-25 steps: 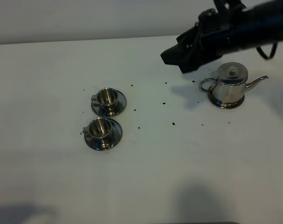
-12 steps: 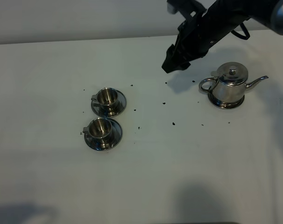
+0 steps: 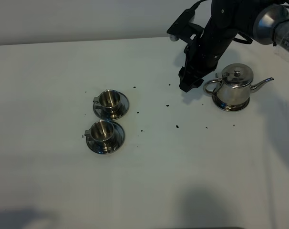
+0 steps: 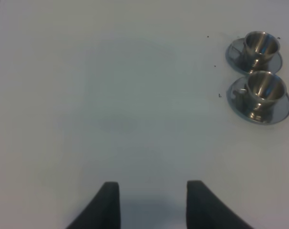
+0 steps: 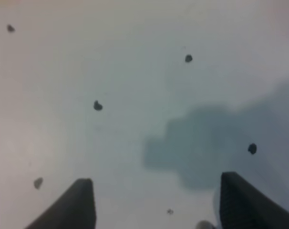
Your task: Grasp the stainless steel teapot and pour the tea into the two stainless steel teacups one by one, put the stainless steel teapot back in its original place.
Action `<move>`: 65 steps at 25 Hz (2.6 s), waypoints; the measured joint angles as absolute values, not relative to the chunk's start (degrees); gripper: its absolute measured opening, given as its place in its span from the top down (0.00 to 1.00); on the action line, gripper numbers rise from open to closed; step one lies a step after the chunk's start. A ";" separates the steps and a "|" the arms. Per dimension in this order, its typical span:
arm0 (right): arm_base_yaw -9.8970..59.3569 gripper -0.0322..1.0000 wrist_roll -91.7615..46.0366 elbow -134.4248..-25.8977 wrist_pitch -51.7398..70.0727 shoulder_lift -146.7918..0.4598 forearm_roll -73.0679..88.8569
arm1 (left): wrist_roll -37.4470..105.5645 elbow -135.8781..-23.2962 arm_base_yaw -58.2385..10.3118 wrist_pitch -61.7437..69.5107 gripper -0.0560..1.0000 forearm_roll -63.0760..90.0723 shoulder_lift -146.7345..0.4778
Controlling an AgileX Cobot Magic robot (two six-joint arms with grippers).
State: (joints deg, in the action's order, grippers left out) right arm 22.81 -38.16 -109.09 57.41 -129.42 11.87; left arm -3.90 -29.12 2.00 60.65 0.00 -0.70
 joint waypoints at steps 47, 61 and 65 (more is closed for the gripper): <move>25.38 0.44 -35.27 -109.17 69.50 -132.46 -1.96 | -3.56 -29.12 2.00 60.65 0.60 0.00 -0.70; 25.38 0.44 -32.27 -105.15 69.79 -132.46 -2.20 | -3.50 -29.12 2.00 60.65 0.60 0.00 -0.70; 25.38 0.44 -31.25 -104.16 69.69 -132.46 -1.92 | -3.50 -29.12 2.00 60.65 0.60 0.00 -0.70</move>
